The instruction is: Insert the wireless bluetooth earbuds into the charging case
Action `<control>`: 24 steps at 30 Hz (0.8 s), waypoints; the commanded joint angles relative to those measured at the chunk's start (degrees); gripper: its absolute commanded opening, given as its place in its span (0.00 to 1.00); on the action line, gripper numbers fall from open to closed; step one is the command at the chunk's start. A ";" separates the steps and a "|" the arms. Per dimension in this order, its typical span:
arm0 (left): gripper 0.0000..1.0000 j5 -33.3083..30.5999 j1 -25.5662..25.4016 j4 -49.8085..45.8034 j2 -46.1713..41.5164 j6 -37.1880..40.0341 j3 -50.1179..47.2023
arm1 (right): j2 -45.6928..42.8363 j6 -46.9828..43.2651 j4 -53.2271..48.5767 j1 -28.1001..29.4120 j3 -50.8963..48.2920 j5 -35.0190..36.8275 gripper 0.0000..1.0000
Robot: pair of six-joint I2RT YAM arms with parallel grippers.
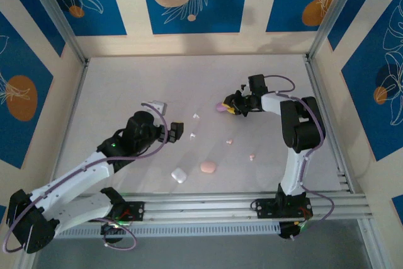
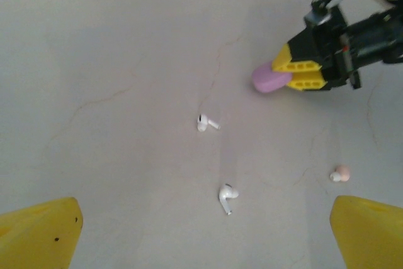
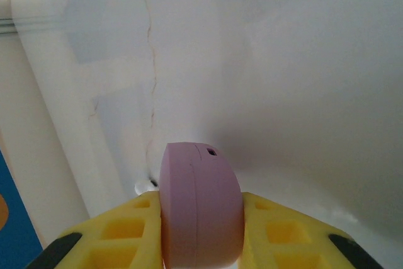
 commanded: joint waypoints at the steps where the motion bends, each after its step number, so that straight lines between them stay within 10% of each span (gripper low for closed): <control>1: 1.00 -1.99 0.84 0.20 -3.26 0.25 -1.46 | 2.40 -1.42 -2.27 0.15 3.31 -2.62 0.15; 24: 1.00 -3.21 1.04 1.85 -11.61 -7.12 -3.01 | -2.97 -12.48 -14.41 -3.07 3.81 0.09 0.49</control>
